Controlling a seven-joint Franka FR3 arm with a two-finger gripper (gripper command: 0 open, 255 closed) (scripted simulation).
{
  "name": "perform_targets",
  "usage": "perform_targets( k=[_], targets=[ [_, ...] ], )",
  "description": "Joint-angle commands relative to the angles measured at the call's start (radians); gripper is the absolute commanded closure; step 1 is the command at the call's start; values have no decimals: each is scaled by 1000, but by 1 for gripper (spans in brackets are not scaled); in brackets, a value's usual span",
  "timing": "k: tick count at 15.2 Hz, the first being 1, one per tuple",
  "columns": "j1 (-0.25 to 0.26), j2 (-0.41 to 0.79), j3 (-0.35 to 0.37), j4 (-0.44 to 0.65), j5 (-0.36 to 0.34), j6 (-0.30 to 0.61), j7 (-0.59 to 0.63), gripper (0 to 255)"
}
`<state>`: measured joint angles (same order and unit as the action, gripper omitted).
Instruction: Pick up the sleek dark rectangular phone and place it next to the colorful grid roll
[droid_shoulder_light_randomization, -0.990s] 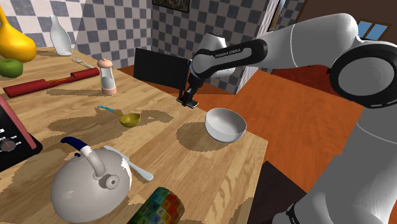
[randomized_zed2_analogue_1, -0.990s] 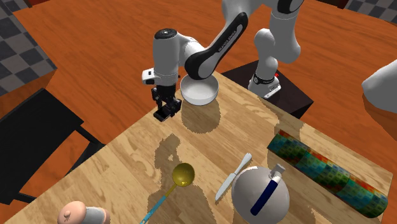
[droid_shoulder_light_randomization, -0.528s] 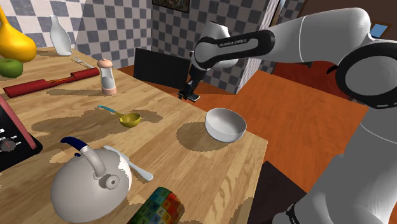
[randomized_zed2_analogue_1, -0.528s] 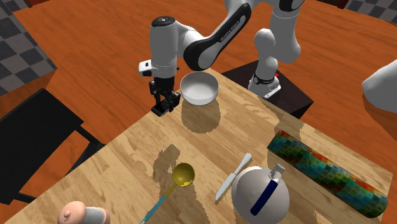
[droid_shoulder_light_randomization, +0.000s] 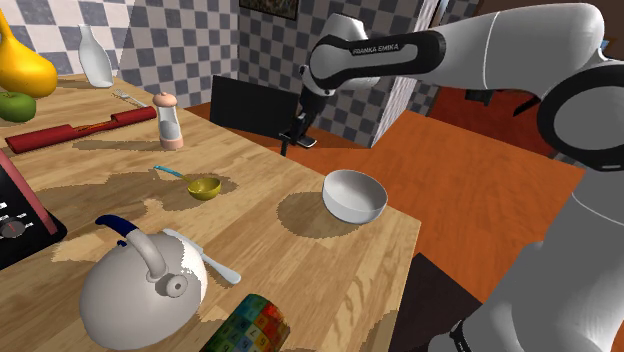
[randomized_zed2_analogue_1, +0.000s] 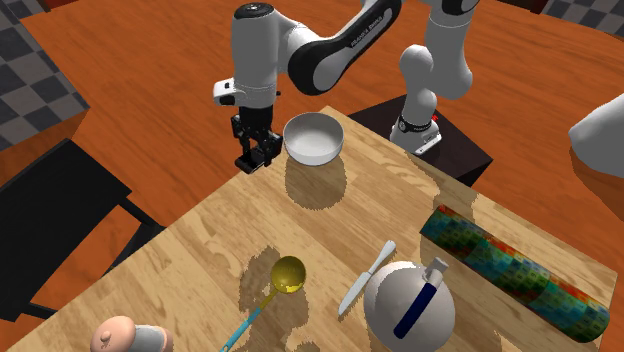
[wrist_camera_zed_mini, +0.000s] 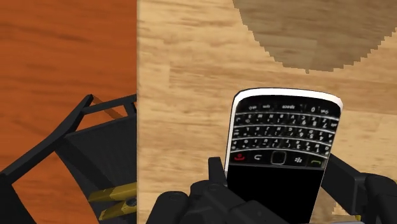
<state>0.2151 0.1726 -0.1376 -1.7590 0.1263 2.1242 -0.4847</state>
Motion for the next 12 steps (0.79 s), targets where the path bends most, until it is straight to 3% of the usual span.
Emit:
perform_targets(
  k=[1, 12],
  targets=[
    [0, -4, 0, 24, -3, -28, 4, 255],
    [103, -264, 86, -300, -76, 51, 216, 255]
  ],
)
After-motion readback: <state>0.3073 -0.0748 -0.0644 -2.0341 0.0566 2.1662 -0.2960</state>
